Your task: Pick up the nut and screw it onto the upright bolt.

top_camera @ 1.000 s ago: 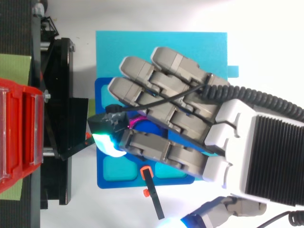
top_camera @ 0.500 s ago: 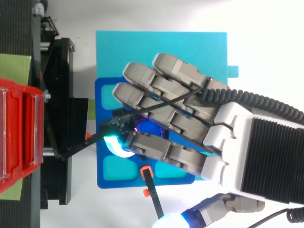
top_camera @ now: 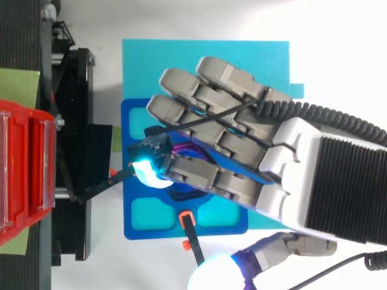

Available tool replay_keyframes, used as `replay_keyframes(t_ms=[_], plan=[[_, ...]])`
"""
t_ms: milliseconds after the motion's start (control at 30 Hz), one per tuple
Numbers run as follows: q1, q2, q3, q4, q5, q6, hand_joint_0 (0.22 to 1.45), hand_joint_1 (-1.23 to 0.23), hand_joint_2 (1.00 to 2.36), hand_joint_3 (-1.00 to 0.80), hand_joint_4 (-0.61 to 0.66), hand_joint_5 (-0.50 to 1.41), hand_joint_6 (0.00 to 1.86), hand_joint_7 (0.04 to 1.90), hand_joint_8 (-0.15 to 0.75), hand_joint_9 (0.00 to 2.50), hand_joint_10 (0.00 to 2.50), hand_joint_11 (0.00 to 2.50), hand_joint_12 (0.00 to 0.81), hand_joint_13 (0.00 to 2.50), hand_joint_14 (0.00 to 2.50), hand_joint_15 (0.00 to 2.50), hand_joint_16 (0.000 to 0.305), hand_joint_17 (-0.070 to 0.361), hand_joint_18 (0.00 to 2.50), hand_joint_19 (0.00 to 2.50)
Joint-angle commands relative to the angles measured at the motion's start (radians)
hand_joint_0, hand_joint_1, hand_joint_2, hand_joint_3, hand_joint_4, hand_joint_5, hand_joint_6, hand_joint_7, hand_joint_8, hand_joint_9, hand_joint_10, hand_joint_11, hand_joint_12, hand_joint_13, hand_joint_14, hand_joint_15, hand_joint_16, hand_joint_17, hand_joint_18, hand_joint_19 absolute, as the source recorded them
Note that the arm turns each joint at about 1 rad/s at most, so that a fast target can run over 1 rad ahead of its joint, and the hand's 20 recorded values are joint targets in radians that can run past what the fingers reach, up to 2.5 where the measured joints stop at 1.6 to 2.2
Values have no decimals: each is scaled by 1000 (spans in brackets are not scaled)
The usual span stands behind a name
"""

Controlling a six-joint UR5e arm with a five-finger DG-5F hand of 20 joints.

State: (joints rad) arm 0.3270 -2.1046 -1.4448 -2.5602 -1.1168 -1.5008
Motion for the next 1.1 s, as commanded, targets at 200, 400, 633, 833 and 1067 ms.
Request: replay_keyframes(t_ms=[200, 400, 633, 833, 1067], plan=[[-20, 0, 0, -11, -21, -1, 428, 78, 1000, -500, 240, -119, 503, 1104, 279, 270, 0, 0, 390, 138, 0, 0, 49, 110, 0, 0], [-31, 0, 0, -11, -34, -1, 430, 69, 1000, -500, 236, -107, 502, 1193, 284, 287, 0, 0, 387, 156, 0, 0, 48, 108, 0, 0], [-49, 0, 0, -17, -61, -1, 437, 42, 1000, -500, 238, -92, 500, 1276, 291, 329, 0, 0, 379, 198, 0, 0, 46, 104, 0, 0], [-71, 0, 0, -18, -90, -1, 446, -8, 1000, -500, 238, -74, 500, 1327, 293, 377, 0, 0, 369, 236, 0, 0, 44, 99, 0, 0], [-89, 0, 0, -23, -115, -1, 467, -78, 1000, -500, 222, -47, 516, 1381, 297, 504, 0, 0, 344, 333, 0, 0, 38, 86, 0, 0]])
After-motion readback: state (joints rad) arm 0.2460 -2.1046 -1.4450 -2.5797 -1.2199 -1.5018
